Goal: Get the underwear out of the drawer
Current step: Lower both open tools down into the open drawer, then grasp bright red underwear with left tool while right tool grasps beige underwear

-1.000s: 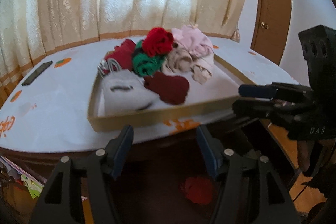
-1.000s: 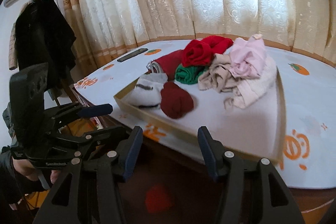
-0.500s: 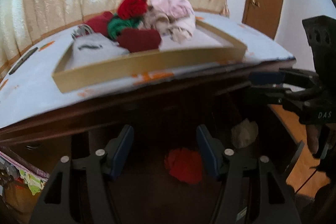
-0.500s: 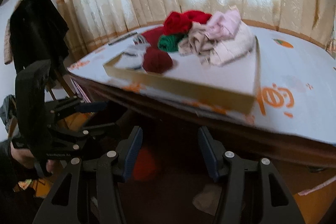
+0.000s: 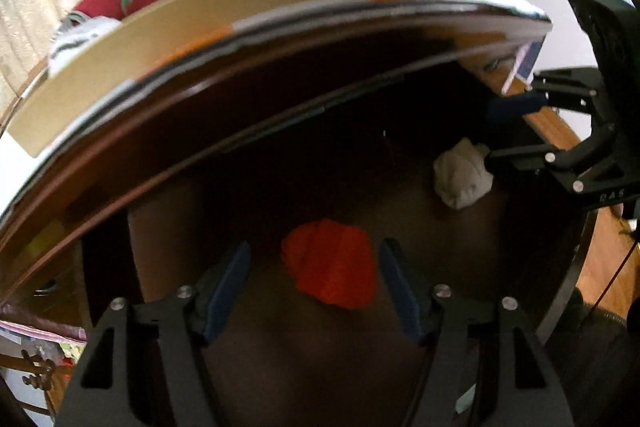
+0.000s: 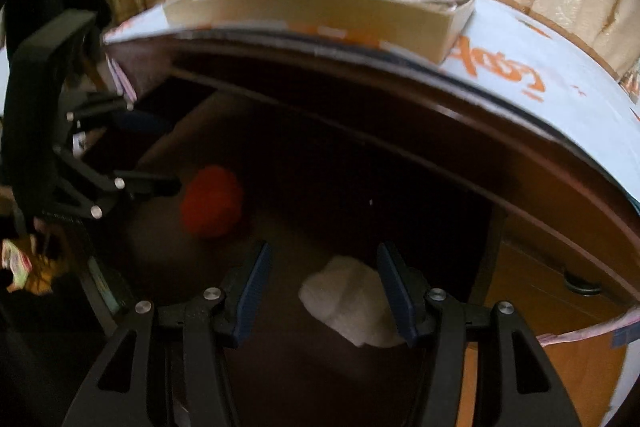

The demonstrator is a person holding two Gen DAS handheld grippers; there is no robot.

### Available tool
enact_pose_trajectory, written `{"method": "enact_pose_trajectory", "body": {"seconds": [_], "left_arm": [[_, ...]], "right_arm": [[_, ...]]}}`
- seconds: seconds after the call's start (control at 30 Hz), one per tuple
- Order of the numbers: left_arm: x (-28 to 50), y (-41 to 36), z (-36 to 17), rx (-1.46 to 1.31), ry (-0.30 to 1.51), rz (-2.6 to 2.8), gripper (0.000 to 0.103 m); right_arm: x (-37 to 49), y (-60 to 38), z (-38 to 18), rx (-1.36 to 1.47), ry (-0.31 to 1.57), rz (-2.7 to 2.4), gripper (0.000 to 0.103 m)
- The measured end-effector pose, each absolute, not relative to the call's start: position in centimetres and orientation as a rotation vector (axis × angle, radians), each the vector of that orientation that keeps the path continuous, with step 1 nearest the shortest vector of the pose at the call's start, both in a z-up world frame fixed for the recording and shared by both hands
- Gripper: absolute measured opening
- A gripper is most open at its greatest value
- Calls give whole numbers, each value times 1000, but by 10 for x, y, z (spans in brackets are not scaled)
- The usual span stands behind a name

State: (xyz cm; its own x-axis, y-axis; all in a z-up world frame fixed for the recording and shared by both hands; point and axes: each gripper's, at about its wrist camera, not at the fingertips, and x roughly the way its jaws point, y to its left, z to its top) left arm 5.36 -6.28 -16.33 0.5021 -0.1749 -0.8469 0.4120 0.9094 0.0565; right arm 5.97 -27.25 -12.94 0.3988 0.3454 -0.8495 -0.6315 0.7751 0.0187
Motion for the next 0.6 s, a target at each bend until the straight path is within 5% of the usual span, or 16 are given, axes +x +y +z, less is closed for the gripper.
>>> {"method": "enact_pose_trajectory", "body": {"seconds": [0.6], "left_arm": [[69,-84,-192,382,1160,-468,71]], "right_arm": [[81,-259,-174,-467,1179,658,58]]}}
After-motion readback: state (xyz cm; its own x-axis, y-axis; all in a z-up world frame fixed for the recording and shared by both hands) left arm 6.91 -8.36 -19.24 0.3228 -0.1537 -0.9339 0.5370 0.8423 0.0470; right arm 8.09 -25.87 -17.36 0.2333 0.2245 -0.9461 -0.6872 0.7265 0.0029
